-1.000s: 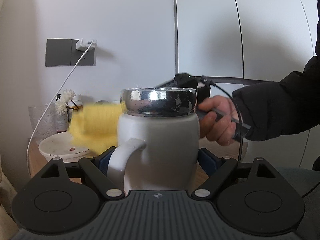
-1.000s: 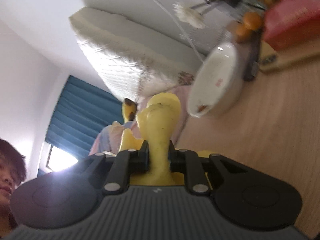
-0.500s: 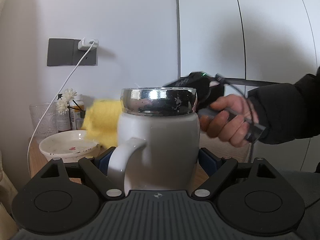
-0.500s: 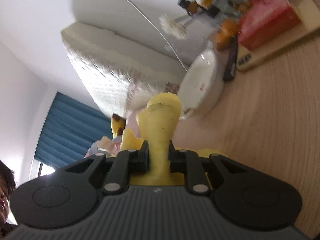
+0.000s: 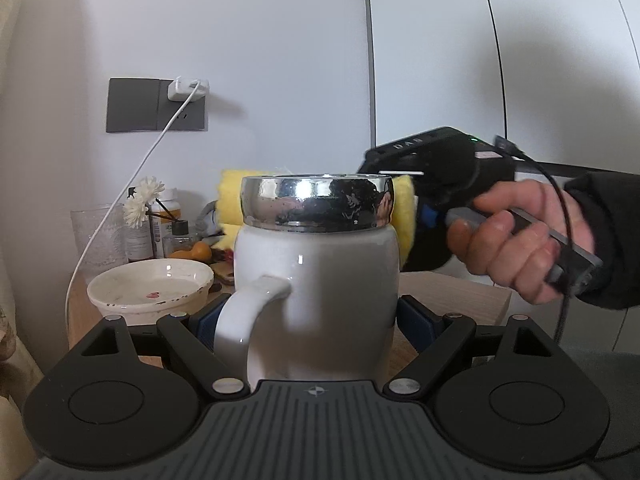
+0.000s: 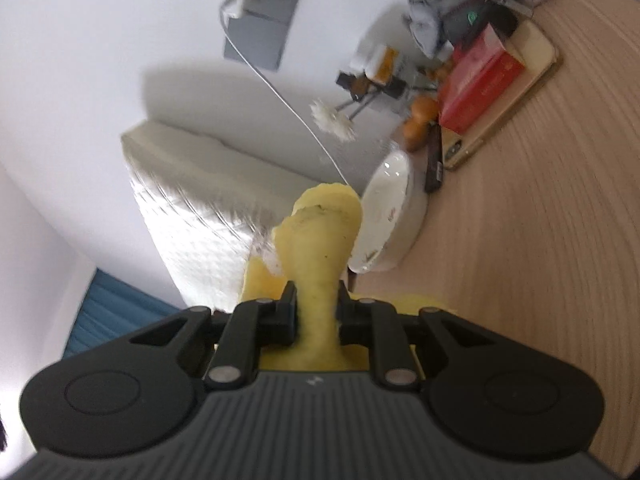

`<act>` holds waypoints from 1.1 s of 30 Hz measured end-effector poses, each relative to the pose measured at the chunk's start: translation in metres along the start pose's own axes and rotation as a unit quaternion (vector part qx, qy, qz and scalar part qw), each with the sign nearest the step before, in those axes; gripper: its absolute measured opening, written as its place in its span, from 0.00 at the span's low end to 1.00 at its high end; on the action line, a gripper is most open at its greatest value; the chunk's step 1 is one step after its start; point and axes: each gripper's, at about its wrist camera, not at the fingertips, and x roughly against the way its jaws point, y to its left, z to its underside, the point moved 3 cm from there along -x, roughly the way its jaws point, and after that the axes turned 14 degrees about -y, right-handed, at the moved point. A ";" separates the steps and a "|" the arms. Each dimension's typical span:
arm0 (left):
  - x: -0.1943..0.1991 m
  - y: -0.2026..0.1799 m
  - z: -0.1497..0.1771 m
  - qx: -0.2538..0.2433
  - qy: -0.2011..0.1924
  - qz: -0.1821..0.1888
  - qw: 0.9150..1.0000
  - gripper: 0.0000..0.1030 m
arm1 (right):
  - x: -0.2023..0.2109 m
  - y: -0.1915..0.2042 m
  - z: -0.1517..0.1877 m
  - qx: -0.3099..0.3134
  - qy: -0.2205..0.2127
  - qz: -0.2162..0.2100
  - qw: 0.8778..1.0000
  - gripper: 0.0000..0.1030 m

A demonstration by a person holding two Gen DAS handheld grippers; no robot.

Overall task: Clean container
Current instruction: 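Wipe the cloth back over the mug rim with the right gripper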

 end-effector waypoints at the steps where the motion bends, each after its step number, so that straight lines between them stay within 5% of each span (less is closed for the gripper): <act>1: 0.000 -0.001 0.000 -0.001 0.000 -0.002 1.000 0.86 | 0.003 -0.002 0.002 -0.004 -0.009 0.005 1.000 0.19; 7: 0.000 -0.007 0.000 -0.006 -0.001 -0.018 1.000 0.86 | 0.012 -0.003 0.009 -0.016 -0.043 0.032 0.998 0.19; 22: -0.001 -0.032 -0.001 -0.021 0.005 -0.105 0.994 0.87 | 0.028 -0.002 0.031 -0.021 -0.120 0.019 0.992 0.19; 33: -0.010 -0.050 -0.007 -0.027 0.027 -0.195 0.980 0.87 | 0.034 -0.006 0.038 -0.020 -0.142 0.025 0.989 0.19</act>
